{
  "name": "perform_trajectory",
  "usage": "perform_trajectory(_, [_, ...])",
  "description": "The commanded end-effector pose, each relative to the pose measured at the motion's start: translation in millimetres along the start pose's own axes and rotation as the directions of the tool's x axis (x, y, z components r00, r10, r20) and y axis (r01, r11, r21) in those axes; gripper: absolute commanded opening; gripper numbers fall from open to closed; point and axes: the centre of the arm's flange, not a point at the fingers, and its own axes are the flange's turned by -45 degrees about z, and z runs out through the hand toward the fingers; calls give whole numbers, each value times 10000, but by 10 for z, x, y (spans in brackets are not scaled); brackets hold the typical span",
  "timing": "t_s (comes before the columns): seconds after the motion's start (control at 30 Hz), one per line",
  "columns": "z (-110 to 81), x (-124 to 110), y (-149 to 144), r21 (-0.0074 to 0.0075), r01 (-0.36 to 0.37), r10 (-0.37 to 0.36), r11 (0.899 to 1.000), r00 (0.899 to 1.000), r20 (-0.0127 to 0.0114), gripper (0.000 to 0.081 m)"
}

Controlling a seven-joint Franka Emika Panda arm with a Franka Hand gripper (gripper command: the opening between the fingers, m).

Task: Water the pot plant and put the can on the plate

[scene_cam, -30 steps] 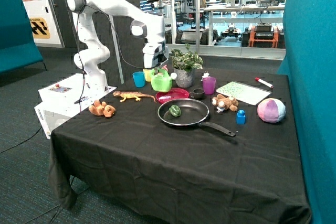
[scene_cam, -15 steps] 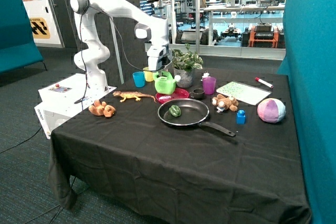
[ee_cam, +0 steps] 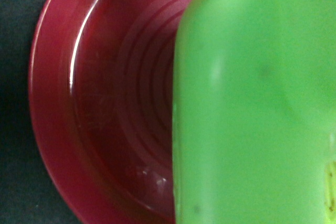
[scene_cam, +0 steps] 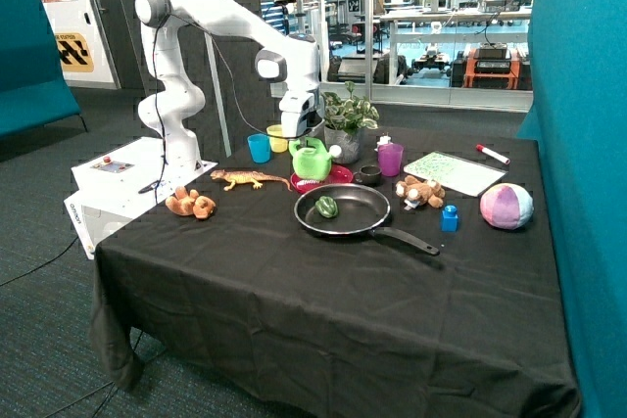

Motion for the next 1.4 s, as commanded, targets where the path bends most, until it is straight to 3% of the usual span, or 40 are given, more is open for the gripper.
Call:
perform_trajectory(0.0, [101, 25, -7, -26, -28, 28, 10000, 10000, -32, 0])
perform_trajectory(0.47, [162, 120, -11, -26, -40, 39, 10000, 10000, -32, 9])
perform_trajectory(0.57, [191, 121, -16, -27, 122, -122, 9999, 9999, -32, 284])
perform_trajectory(0.67, [199, 116, -27, -26, 44, -44, 10000, 10000, -32, 396])
perform_trajectory(1.37, [131, 112, -60, -27, 191, -191, 9998, 9998, -31, 534])
